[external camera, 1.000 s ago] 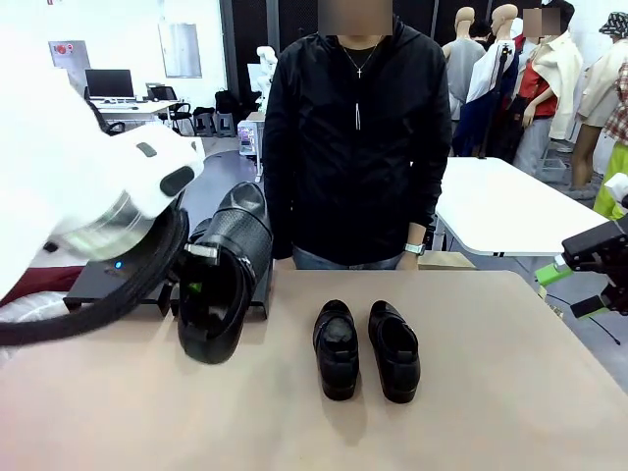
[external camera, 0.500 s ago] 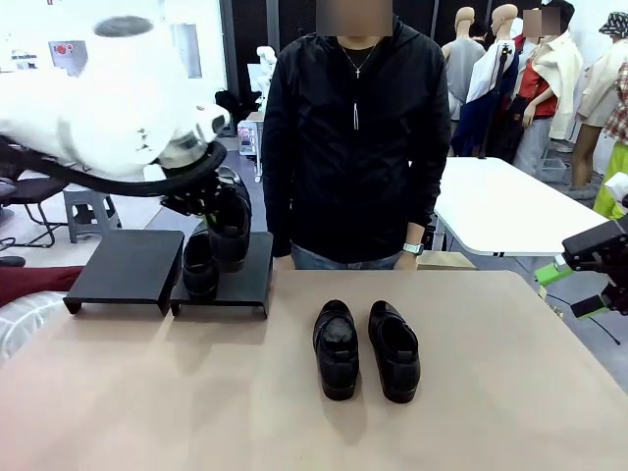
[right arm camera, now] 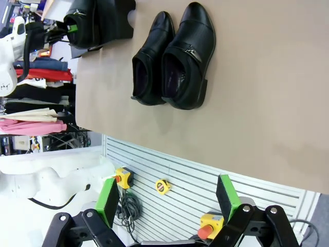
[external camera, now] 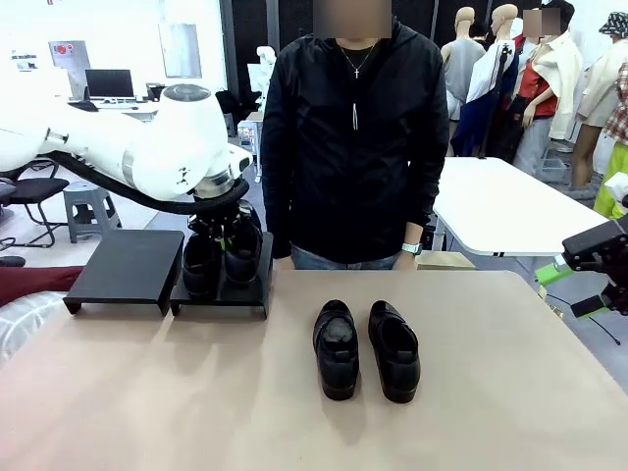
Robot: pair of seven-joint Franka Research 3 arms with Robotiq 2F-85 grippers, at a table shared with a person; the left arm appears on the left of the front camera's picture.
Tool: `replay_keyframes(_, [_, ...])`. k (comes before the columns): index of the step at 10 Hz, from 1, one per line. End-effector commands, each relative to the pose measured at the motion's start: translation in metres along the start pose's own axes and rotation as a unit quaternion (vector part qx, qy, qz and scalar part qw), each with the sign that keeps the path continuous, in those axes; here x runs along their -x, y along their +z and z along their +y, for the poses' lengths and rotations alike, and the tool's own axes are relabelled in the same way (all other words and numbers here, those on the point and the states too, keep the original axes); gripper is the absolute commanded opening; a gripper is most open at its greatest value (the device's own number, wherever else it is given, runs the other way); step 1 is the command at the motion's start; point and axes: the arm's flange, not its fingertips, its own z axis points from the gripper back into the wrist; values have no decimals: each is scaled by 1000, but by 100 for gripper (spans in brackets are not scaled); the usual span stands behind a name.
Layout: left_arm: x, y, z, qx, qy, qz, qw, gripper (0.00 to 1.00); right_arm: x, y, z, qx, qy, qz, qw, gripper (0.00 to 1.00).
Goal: Organize the shoes by placing them on the stand.
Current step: Place the Shoe from the middle of the table onto the Shoes Stand.
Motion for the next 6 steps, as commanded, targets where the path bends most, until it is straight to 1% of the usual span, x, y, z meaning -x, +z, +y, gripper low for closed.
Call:
replay_keyframes(1, [-8, -2, -1, -13, 31, -33, 999, 0, 1, 2, 1, 3, -8, 2, 1000, 100])
replay_keyframes(2, [-8, -9, 0, -19, 40, -35, 998, 0, 1, 2, 1, 3, -8, 2, 1000, 100])
replay_keyframes(5, [-4, -22, 2, -23, 22, -48, 998, 0, 1, 2, 1, 3, -8, 2, 1000, 100])
replay_keyframes(6, [-2, -23, 1, -24, 23, -60, 998, 0, 1, 2, 1, 3, -8, 2, 1000, 100])
